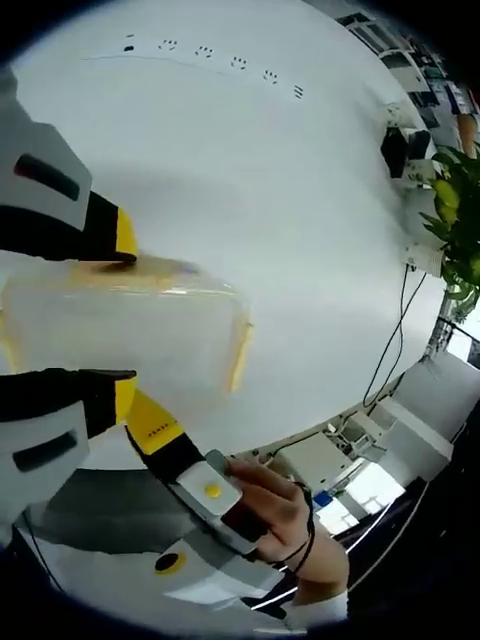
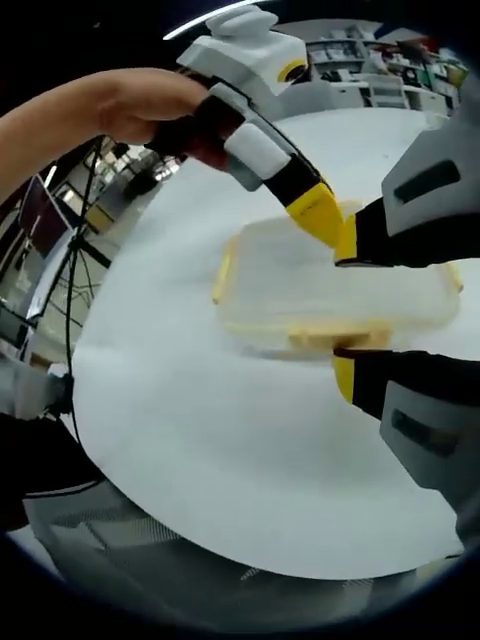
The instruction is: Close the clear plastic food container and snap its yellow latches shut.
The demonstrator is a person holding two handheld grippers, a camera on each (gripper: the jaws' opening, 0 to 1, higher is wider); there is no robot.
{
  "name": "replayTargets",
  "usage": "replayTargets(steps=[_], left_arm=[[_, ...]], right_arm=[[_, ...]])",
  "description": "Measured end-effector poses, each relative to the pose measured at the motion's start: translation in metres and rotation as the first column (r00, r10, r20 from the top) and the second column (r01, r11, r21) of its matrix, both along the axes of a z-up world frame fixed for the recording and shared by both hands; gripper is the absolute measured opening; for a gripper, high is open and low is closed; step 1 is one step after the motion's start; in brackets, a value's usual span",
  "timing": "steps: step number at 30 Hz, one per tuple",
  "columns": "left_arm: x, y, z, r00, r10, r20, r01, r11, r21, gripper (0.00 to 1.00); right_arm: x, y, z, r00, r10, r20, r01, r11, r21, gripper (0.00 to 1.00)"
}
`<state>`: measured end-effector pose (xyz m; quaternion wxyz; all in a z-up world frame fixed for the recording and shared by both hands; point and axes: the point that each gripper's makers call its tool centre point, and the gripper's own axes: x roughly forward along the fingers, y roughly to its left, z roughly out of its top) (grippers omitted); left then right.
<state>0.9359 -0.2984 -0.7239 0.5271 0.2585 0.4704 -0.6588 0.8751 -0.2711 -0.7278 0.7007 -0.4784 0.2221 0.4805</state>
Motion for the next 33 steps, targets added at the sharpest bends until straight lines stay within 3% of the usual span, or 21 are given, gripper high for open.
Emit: replayTargets(steps=[10,12,14,15,16,22,29,33], left_arm=[[-0.003,0.0,-0.001,1.0,-0.01,-0.009,0.01,1.0,0.029,0.34],[-0.002,-0.001,-0.003,1.0,-0.012,-0.015,0.012,0.999,0.034,0.33],[0.001,-0.003,-0.006,1.0,-0.006,-0.03,0.007,0.999,0.038,0.3],[-0.007,-0.003,-0.008,0.997,-0.008,-0.082,0.013,0.999,0.053,0.31],[0.0,-0.006,-0.01,0.999,-0.007,-0.052,0.009,0.999,0.042,0.31],[0.013,-0.008,-0.013,0.998,-0.023,-0.053,0.026,0.999,0.046,0.31],[0.01,-0.007,-0.01,0.999,0.005,-0.047,-0.003,0.999,0.034,0.34],[0.01,-0.005,-0.004,1.0,0.023,0.004,-0.023,0.999,0.025,0.34]], right_arm=[[0.001,0.0,-0.001,1.0,0.007,0.021,-0.007,1.0,-0.014,0.24],[0.004,-0.011,-0.003,0.999,0.004,0.038,-0.003,0.999,-0.033,0.24],[0.003,-0.003,-0.004,0.999,0.017,0.035,-0.015,0.999,-0.04,0.24],[0.001,-0.002,-0.003,0.999,0.02,0.033,-0.019,0.999,-0.037,0.24],[0.0,-0.003,-0.002,0.999,0.022,0.034,-0.021,0.999,-0.044,0.24],[0.001,-0.002,-0.001,0.999,0.013,0.035,-0.012,0.999,-0.037,0.24],[0.001,-0.001,-0.001,0.999,0.006,0.043,-0.004,0.999,-0.034,0.25],[0.001,-0.001,0.0,0.999,0.01,0.05,-0.008,0.999,-0.047,0.27]])
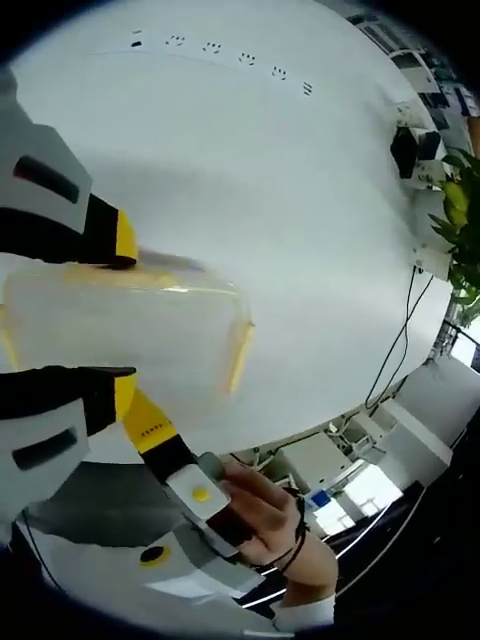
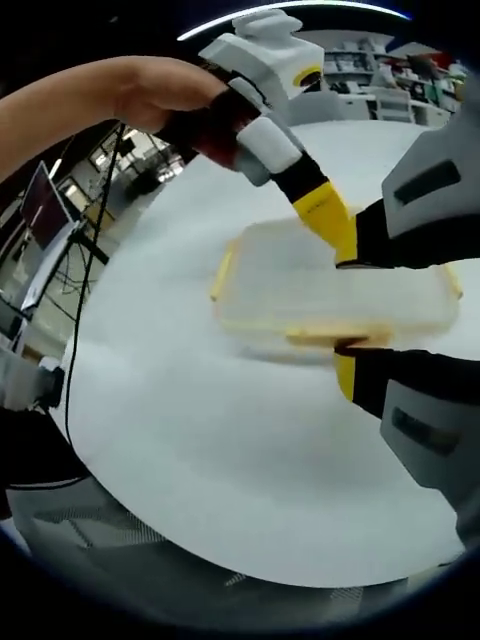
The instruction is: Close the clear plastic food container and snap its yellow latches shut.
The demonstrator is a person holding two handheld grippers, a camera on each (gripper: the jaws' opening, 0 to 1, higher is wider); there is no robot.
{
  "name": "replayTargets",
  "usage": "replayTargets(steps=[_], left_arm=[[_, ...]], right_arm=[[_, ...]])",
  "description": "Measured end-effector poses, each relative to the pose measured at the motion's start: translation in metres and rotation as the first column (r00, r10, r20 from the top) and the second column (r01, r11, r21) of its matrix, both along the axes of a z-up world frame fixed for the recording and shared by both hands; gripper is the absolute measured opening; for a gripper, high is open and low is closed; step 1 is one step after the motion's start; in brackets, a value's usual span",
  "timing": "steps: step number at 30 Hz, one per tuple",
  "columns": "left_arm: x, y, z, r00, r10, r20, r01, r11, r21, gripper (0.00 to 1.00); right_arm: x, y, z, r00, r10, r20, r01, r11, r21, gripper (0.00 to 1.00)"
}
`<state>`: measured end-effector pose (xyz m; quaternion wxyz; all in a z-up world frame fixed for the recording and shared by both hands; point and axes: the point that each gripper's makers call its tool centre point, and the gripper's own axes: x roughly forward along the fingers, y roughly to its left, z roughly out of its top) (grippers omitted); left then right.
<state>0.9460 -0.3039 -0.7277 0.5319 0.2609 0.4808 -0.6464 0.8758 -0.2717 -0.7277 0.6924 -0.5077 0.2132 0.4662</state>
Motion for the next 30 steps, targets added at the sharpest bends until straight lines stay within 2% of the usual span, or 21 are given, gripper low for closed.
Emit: replayTargets(steps=[2,3,4,5,9,11,16,18,20,22,24,27,29,30], left_arm=[[0.001,0.002,0.006,0.997,-0.046,0.056,0.046,0.999,-0.008,0.33],[0.001,0.004,0.009,0.995,-0.056,0.088,0.058,0.998,-0.012,0.32],[-0.001,0.005,0.013,0.994,-0.049,0.095,0.051,0.998,-0.024,0.32],[-0.002,0.004,0.017,0.995,-0.034,0.098,0.038,0.998,-0.04,0.33],[0.005,0.009,0.039,0.989,0.038,0.142,-0.022,0.993,-0.113,0.33],[0.006,0.012,0.048,0.983,0.084,0.163,-0.059,0.986,-0.156,0.34],[0.006,0.029,0.057,0.963,0.182,0.197,-0.135,0.964,-0.228,0.37],[-0.005,0.039,0.057,0.949,0.241,0.201,-0.187,0.949,-0.254,0.38],[-0.01,0.047,0.054,0.941,0.27,0.203,-0.211,0.939,-0.271,0.39],[-0.016,0.058,0.049,0.925,0.324,0.2,-0.261,0.922,-0.286,0.39],[-0.021,0.067,0.043,0.913,0.351,0.206,-0.284,0.913,-0.294,0.41],[-0.023,0.076,0.039,0.886,0.413,0.212,-0.337,0.886,-0.32,0.43],[-0.024,0.081,0.04,0.847,0.48,0.229,-0.382,0.848,-0.367,0.45],[-0.025,0.082,0.04,0.842,0.488,0.231,-0.386,0.843,-0.375,0.46]], right_arm=[[0.0,0.0,0.001,1.0,-0.004,-0.002,0.004,1.0,0.003,0.28],[-0.002,0.0,0.001,0.999,-0.025,-0.039,0.026,0.999,0.026,0.3],[-0.004,0.002,0.001,0.997,-0.046,-0.068,0.05,0.997,0.051,0.32],[-0.006,0.003,0.003,0.994,-0.059,-0.094,0.066,0.995,0.072,0.31],[-0.006,0.0,0.014,0.991,-0.086,-0.103,0.096,0.991,0.094,0.3],[-0.008,-0.003,0.018,0.983,-0.118,-0.144,0.136,0.983,0.121,0.31],[-0.005,-0.015,0.022,0.966,-0.18,-0.186,0.211,0.963,0.165,0.38],[-0.001,-0.023,0.023,0.952,-0.229,-0.202,0.268,0.944,0.193,0.41],[0.001,-0.029,0.021,0.943,-0.254,-0.216,0.298,0.932,0.206,0.43],[0.003,-0.035,0.02,0.926,-0.292,-0.241,0.346,0.91,0.227,0.47],[0.005,-0.04,0.019,0.915,-0.315,-0.253,0.376,0.894,0.244,0.49],[0.007,-0.048,0.018,0.905,-0.341,-0.255,0.404,0.876,0.262,0.53],[0.009,-0.051,0.018,0.9,-0.353,-0.254,0.417,0.867,0.273,0.55],[0.009,-0.053,0.017,0.895,-0.363,-0.259,0.429,0.858,0.281,0.57]])
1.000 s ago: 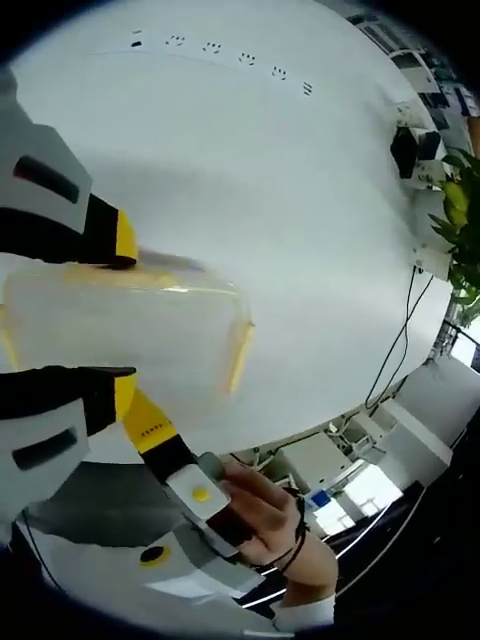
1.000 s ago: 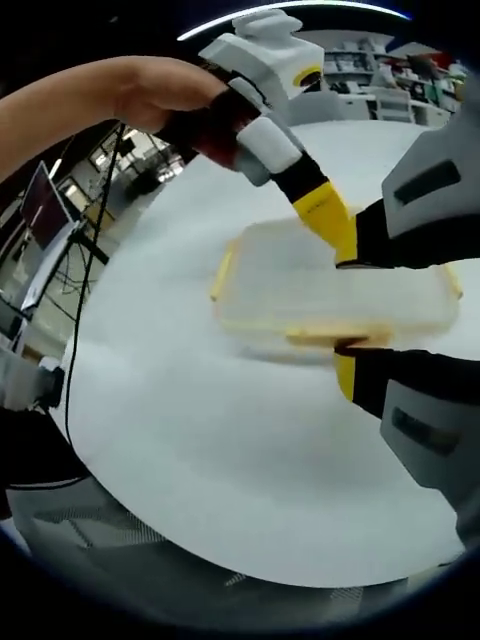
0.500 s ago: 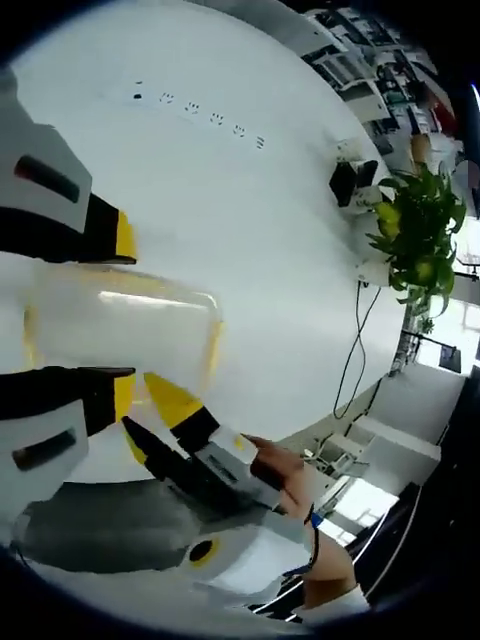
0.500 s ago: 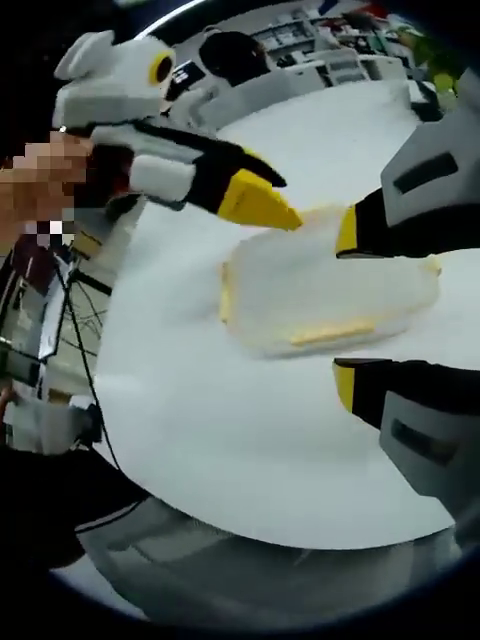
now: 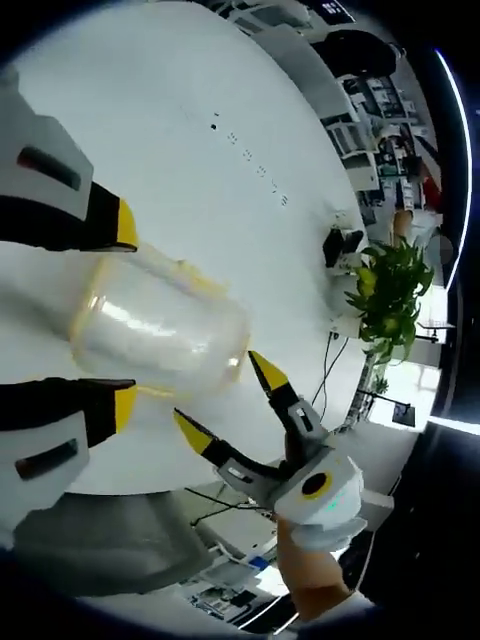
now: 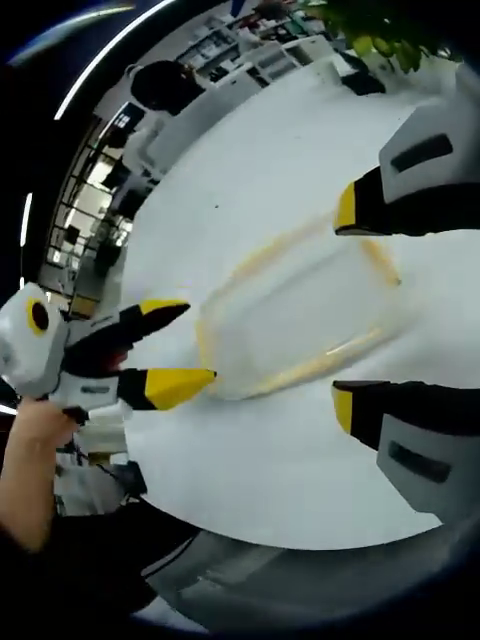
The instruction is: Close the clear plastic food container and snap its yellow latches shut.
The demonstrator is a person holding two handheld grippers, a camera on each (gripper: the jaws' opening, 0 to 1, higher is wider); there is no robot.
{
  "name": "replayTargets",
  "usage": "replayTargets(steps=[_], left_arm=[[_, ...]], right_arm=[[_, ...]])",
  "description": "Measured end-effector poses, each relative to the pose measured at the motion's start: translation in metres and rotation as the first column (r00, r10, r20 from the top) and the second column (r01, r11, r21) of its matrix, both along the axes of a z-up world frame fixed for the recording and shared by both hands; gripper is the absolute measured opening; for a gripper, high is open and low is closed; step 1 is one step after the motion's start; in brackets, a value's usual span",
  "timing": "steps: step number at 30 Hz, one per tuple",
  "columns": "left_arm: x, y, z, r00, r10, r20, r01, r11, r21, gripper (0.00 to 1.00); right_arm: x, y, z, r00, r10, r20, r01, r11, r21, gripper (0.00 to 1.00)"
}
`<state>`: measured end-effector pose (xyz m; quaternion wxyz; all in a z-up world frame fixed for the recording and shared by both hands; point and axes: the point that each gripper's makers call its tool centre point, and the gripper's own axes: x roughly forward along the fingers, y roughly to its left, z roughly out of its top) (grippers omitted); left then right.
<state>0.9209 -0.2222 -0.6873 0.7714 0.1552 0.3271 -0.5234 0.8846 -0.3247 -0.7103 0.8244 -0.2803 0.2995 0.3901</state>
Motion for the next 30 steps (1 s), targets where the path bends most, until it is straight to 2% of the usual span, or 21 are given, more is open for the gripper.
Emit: replayTargets(steps=[5,7,13,23,30], left_arm=[[-0.007,0.007,-0.001,0.993,0.096,0.068,-0.092,0.994,-0.056,0.52],[-0.009,0.008,-0.002,0.987,0.143,0.068,-0.137,0.987,-0.087,0.53],[-0.013,0.01,-0.014,0.974,0.211,0.082,-0.2,0.972,-0.122,0.55],[-0.028,0.005,-0.046,0.972,0.214,0.097,-0.206,0.975,-0.086,0.54],[-0.027,0.004,-0.069,0.968,0.225,0.114,-0.222,0.974,-0.035,0.52]], right_arm=[[0.002,-0.011,-0.008,0.998,-0.057,-0.011,0.057,0.998,0.016,0.61],[0.002,-0.015,-0.014,0.996,-0.081,-0.029,0.082,0.996,0.029,0.61],[0.004,-0.019,-0.03,0.99,-0.122,-0.065,0.126,0.99,0.063,0.62],[0.003,-0.017,-0.047,0.992,-0.098,-0.085,0.104,0.992,0.067,0.61],[0.007,-0.011,-0.055,0.994,-0.079,-0.082,0.085,0.993,0.08,0.58]])
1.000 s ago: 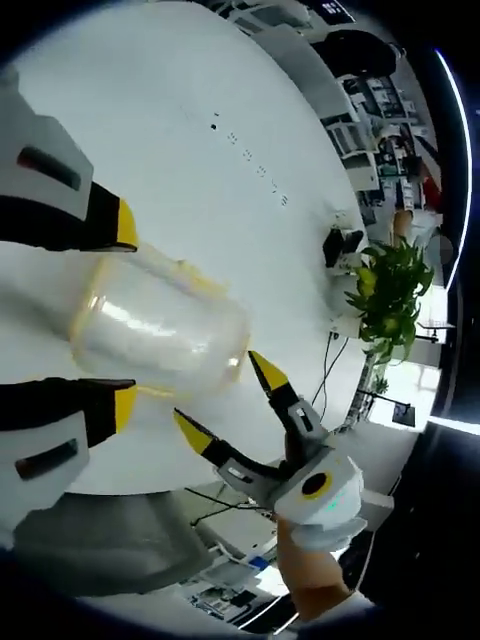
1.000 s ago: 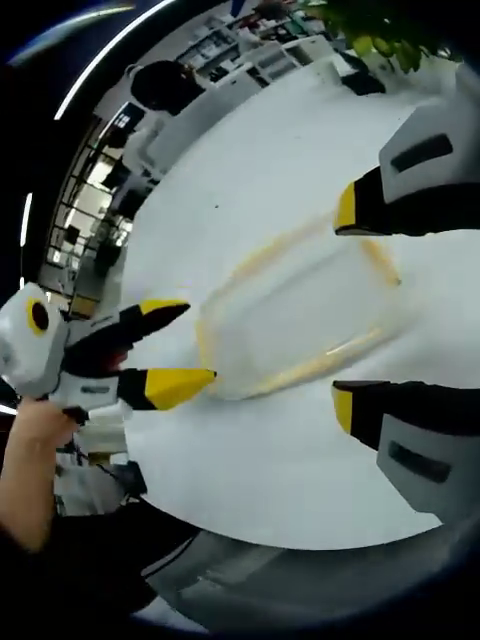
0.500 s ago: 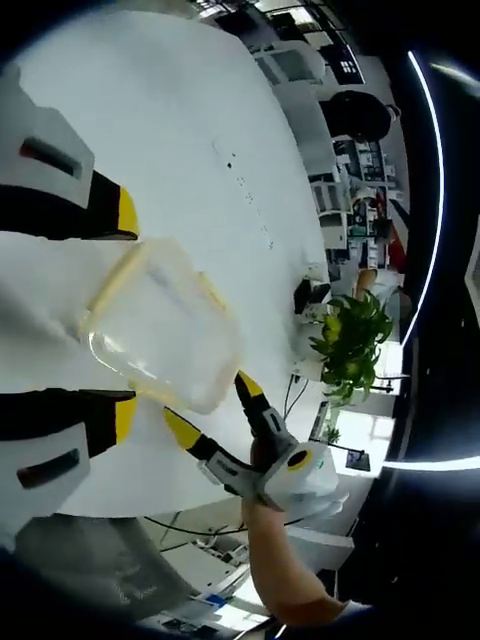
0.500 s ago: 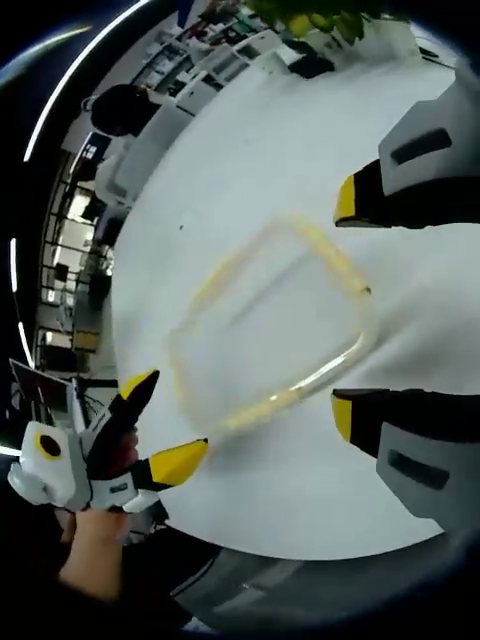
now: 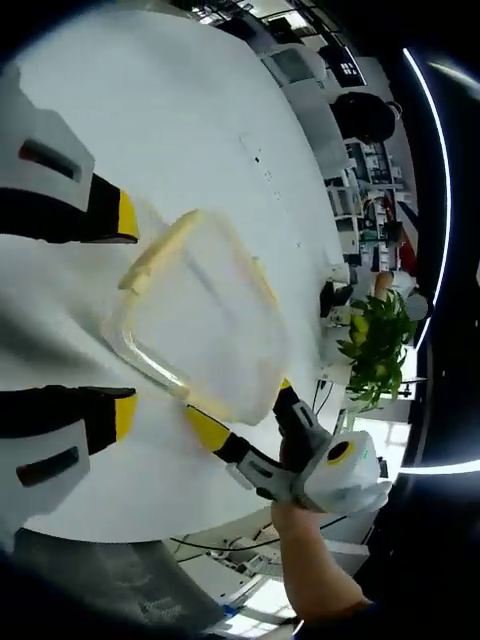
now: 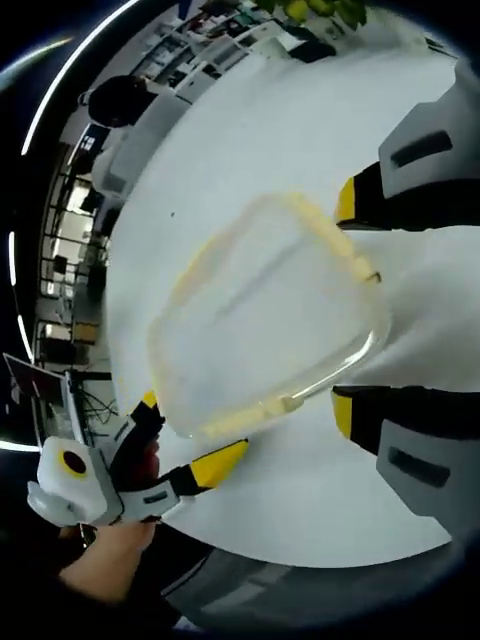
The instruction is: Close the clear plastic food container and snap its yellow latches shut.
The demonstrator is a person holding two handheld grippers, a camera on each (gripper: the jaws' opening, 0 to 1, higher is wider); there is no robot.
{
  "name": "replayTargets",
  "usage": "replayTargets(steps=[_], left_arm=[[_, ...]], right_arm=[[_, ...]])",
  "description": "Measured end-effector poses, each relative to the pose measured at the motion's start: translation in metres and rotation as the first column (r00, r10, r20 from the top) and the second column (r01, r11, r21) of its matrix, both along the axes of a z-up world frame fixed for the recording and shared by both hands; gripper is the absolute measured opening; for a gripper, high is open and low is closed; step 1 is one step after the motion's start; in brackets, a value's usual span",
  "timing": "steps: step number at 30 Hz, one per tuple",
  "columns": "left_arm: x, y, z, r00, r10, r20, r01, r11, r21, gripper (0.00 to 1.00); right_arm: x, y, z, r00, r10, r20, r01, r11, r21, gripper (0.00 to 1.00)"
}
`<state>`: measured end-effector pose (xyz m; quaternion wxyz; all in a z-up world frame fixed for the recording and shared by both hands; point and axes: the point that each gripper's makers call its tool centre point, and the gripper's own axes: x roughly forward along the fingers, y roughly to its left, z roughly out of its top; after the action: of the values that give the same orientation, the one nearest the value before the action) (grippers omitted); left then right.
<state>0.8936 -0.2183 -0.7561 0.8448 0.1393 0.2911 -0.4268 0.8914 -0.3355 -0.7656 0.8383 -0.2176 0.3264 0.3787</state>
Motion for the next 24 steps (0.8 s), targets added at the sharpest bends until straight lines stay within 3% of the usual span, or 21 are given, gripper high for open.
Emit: replayTargets(steps=[6,13,24], left_arm=[[0.001,-0.004,0.002,0.998,-0.012,0.058,0.01,0.999,0.036,0.48],[0.004,0.003,0.001,0.999,0.009,0.053,-0.011,0.999,0.035,0.44],[-0.006,0.037,-0.001,0.998,0.038,0.059,-0.042,0.997,0.062,0.41]], right_arm=[[0.001,0.002,0.0,1.0,-0.015,0.019,0.015,1.0,0.005,0.54],[0.001,0.005,-0.004,0.999,-0.029,0.039,0.029,1.0,-0.008,0.53],[-0.006,0.037,-0.006,0.999,-0.026,0.045,0.027,0.999,-0.021,0.51]])
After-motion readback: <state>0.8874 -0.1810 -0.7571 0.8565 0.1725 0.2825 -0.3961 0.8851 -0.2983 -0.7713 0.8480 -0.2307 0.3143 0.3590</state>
